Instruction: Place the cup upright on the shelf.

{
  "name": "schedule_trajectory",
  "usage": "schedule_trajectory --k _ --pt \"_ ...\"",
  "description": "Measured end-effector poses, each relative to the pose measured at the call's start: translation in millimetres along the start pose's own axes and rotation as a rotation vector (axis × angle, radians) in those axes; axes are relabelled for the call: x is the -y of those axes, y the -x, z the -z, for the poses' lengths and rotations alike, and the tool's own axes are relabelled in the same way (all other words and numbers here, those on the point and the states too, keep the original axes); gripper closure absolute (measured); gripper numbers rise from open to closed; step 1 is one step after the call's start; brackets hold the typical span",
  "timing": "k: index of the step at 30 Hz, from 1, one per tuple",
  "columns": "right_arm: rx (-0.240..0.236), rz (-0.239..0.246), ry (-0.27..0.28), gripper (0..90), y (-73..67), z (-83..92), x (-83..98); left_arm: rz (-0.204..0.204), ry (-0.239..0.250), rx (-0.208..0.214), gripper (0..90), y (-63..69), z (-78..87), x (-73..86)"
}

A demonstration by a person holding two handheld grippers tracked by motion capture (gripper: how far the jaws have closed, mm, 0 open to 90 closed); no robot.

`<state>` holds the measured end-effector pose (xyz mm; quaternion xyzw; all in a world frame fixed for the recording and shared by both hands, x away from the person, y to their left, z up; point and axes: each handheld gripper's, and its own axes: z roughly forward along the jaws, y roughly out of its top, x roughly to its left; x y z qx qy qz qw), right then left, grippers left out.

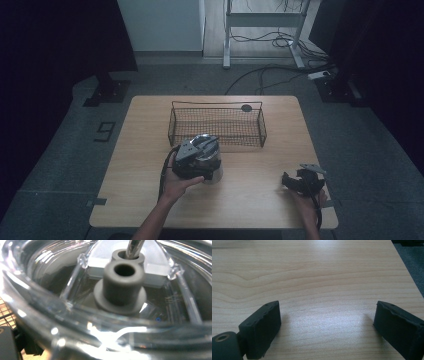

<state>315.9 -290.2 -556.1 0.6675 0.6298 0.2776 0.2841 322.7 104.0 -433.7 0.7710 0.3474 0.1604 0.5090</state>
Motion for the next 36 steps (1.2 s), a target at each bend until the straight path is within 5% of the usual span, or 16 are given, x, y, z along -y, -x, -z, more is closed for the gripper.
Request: schedule_trajectory --k 8,36 --pt "0.003 -0.003 0.001 7.2 0.0 0.0 0.0 -0.022 0.009 -0.011 3.7 -2.6 2.5 -9.1" --pt "0.005 -0.004 0.001 7.2 0.3 -0.1 -0.1 0.0 0.043 -0.048 3.8 -24.4 4.5 -35.4"
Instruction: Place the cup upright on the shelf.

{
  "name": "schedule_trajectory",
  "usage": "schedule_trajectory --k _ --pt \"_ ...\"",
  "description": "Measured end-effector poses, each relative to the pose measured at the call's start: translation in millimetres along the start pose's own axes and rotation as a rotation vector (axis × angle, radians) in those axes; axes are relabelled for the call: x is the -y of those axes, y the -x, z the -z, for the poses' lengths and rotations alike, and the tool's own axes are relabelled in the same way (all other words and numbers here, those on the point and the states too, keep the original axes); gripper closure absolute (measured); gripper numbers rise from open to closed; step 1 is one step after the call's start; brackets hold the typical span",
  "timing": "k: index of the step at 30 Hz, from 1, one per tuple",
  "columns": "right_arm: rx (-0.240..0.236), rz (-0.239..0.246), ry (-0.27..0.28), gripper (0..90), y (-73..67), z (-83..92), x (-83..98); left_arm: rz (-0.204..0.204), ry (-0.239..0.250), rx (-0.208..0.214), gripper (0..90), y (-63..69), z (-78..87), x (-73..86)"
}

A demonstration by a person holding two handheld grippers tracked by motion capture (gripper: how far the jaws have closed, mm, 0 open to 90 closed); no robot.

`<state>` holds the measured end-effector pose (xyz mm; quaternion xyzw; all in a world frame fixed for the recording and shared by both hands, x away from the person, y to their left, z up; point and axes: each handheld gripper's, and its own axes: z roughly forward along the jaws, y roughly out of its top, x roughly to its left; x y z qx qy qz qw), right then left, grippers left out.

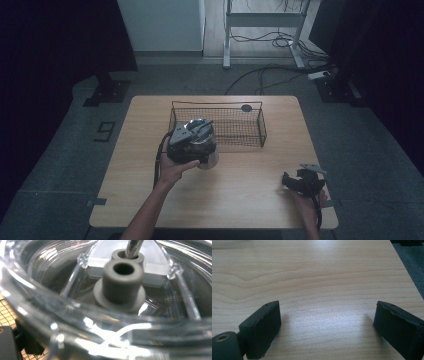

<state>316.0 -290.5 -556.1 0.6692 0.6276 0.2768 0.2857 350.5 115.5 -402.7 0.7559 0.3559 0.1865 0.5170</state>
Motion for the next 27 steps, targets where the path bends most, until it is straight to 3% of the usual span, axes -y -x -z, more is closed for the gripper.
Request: schedule_trajectory --k 27 --pt "0.007 -0.008 -0.005 7.2 0.5 0.4 -0.1 0.001 0.02 -0.038 3.8 -15.2 -0.6 -22.6"
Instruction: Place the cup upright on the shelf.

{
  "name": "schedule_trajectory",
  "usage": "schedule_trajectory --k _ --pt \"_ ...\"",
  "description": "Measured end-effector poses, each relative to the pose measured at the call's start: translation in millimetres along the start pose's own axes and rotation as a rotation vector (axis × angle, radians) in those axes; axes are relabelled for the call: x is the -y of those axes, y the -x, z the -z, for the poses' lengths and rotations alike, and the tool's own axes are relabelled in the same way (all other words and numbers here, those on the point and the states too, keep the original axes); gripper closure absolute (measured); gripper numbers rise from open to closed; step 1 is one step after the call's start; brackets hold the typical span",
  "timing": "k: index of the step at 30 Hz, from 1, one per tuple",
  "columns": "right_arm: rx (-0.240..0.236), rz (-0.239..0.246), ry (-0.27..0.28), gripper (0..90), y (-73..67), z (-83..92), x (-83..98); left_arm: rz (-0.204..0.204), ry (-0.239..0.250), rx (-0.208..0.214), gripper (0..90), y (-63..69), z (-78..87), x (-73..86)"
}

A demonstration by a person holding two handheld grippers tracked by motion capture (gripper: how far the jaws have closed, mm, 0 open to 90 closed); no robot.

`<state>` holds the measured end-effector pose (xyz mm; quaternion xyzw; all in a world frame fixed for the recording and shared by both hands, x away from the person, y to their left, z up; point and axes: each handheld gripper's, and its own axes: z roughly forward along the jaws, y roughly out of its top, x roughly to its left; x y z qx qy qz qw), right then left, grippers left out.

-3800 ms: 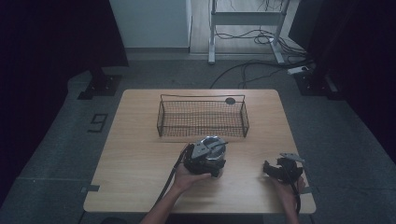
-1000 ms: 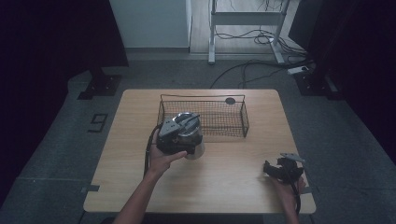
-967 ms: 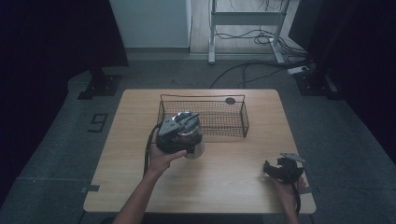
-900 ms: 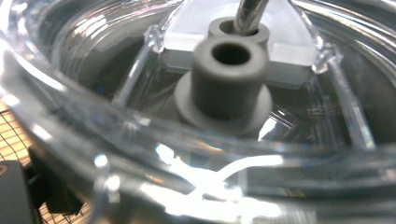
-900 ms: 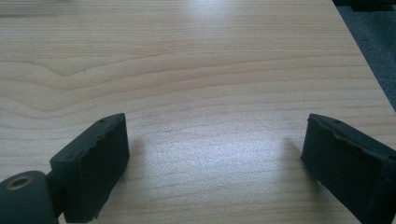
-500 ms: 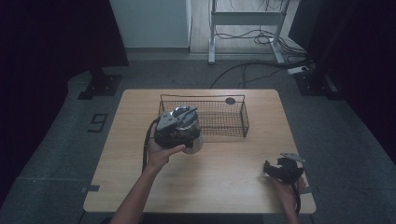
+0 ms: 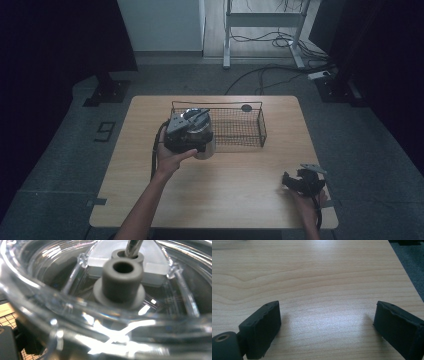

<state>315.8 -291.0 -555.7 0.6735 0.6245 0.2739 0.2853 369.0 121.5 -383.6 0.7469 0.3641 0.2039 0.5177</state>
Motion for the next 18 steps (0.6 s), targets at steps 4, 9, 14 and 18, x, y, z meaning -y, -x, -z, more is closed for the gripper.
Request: schedule_trajectory --k 4,9,14,18 --pt "0.001 -0.001 0.0 7.2 0.1 0.0 0.0 0.003 0.0 -0.004 3.8 -1.5 -1.0 -1.6" --pt "0.002 -0.003 -0.001 7.2 0.2 0.1 0.0 -0.003 0.0 -0.009 3.8 -2.8 -1.5 -5.3" --pt "0.008 -0.006 0.0 7.1 0.5 -0.1 0.1 0.0 0.011 -0.016 3.8 -2.7 -1.1 -8.9" --pt "0.01 -0.01 0.002 7.1 0.6 -0.3 0.1 0.001 0.014 -0.027 3.8 -5.4 -1.7 -12.7"
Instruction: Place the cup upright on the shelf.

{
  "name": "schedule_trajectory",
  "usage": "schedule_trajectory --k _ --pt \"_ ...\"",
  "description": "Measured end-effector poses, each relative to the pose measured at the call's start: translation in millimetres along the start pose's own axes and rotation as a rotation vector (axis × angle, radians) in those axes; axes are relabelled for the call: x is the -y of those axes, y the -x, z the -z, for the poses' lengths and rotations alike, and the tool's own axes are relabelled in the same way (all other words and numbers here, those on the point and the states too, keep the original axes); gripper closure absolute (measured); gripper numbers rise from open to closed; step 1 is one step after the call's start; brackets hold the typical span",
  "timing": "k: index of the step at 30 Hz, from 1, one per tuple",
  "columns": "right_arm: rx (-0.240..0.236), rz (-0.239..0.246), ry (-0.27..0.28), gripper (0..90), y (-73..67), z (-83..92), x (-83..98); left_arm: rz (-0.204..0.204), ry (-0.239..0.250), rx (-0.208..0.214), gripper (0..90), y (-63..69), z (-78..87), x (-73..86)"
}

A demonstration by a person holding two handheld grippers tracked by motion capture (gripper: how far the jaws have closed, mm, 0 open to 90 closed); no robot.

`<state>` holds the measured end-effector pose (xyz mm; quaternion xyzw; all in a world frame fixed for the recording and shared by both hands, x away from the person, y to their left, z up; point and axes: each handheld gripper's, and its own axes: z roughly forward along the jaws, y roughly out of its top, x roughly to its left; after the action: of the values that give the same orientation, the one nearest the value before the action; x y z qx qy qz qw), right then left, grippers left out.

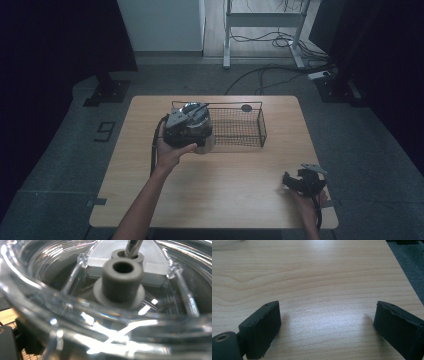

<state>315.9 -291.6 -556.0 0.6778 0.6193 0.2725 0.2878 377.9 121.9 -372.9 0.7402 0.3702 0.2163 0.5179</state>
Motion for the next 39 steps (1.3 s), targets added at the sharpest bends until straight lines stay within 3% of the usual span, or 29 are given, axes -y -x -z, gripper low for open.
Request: schedule_trajectory --k 24,39 --pt "0.004 0.0 0.001 7.1 0.3 -0.1 0.1 0.007 0.004 -0.037 3.9 -9.0 -7.5 -18.9" --pt "0.007 -0.004 0.002 7.1 0.4 -0.1 0.0 -0.001 -0.015 -0.062 3.9 -15.9 -24.1 -24.1"
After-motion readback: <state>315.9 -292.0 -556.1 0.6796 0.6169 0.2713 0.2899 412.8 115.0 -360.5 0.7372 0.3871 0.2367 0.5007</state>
